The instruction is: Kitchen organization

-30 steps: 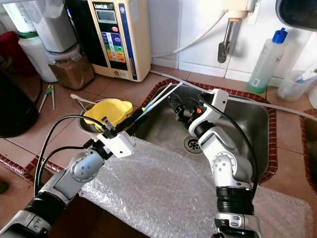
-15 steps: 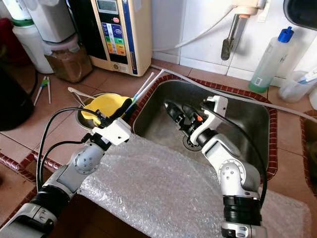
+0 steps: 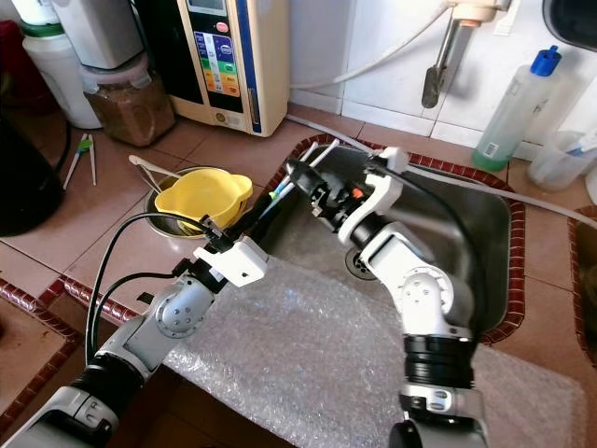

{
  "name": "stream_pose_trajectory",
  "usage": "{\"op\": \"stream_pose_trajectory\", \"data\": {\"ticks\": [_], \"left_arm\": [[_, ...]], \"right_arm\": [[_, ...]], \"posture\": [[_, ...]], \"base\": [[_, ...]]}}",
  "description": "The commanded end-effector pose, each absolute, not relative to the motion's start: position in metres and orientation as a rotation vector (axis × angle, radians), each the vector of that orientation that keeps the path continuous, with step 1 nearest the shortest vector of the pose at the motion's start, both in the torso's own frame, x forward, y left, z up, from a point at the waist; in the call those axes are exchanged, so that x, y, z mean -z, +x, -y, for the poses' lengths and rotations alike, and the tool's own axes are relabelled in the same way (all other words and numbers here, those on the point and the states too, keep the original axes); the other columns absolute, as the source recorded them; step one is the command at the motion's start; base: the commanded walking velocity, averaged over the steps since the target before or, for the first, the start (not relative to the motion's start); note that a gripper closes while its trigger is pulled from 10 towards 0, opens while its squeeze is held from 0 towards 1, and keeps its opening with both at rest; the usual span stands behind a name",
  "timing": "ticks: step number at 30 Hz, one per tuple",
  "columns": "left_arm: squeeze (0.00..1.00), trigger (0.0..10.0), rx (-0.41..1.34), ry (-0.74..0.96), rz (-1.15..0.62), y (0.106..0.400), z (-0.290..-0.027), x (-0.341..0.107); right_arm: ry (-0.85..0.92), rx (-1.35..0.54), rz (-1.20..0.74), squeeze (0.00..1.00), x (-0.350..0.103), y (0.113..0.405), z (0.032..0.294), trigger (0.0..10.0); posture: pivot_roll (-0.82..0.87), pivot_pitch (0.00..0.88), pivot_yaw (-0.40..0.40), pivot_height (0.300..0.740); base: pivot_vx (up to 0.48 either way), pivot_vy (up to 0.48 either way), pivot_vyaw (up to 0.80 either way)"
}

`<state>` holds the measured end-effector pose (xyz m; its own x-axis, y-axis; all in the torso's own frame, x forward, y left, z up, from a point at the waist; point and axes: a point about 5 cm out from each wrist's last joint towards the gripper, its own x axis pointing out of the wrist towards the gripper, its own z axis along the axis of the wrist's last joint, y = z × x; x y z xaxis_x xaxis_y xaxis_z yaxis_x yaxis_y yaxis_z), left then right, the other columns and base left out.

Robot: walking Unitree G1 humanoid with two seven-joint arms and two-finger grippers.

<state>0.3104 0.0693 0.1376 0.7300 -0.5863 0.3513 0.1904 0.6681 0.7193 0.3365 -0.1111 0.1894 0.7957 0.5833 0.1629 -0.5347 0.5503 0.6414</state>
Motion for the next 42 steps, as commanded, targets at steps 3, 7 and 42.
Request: {"op": "stream_pose_trajectory", "data": {"ticks": [3, 7, 42], "left_arm": [[0.00, 1.1, 0.464, 0.717, 0.632, 0.308, -0.069, -0.140], [0.00, 1.2, 0.470, 0.720, 0.631, 0.308, -0.069, -0.138], [0.00, 10.0, 0.524, 0.753, 0.690, 0.330, -0.059, -0.160]], "right_arm": [[0.765, -0.604, -0.045, 0.00, -0.188, 0.340, 0.109, 0.0], [0.773, -0.565, -0.035, 0.00, -0.186, 0.344, 0.109, 0.0], [0.739, -0.286, 0.070, 0.00, -0.194, 0.359, 0.145, 0.0]], "posture": [[-0.03, 0.057, 0.008, 0.740], [-0.03, 0.053, 0.018, 0.740], [-0.09, 0.096, 0.054, 0.740]], "base": [[0.000, 0.000, 0.00], [0.000, 0.000, 0.00], [0.000, 0.000, 0.00]]}}
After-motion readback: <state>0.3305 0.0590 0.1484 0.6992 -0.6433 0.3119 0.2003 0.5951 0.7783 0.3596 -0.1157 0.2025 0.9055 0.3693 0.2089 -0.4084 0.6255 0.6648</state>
